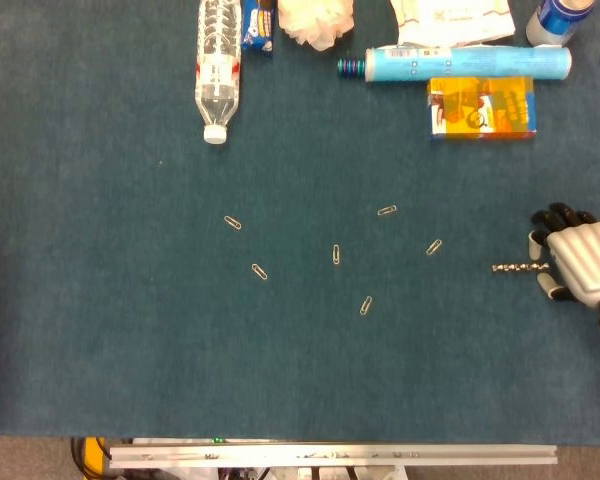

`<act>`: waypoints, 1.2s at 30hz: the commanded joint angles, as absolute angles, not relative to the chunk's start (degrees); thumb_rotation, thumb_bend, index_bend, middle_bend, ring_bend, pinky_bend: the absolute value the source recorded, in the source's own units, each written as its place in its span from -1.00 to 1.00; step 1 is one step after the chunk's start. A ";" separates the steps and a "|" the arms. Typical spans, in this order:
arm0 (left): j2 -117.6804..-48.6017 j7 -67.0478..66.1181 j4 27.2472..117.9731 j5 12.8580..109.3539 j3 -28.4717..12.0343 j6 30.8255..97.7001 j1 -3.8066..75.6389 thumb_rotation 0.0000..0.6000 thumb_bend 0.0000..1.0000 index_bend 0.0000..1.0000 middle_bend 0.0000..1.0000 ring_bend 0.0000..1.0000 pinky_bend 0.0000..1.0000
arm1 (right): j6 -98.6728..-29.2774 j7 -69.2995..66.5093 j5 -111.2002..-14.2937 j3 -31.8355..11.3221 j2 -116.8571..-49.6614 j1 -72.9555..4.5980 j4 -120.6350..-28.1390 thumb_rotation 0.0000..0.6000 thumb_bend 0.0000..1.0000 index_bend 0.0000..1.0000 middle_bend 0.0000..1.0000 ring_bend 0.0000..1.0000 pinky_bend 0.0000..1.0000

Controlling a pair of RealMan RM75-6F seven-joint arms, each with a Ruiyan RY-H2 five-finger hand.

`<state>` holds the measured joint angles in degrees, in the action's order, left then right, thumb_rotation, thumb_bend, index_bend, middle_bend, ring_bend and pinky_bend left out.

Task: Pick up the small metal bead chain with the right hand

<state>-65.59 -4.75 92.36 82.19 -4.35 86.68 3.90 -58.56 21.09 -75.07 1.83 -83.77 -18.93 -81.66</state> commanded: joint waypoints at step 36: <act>-65.53 -4.70 92.42 82.14 -4.41 86.73 3.86 1.00 -1.00 -0.56 -0.69 -0.55 -0.43 | -58.72 21.05 -74.92 2.04 -84.53 -19.14 -80.60 1.00 -0.36 0.09 -0.45 -0.74 -0.50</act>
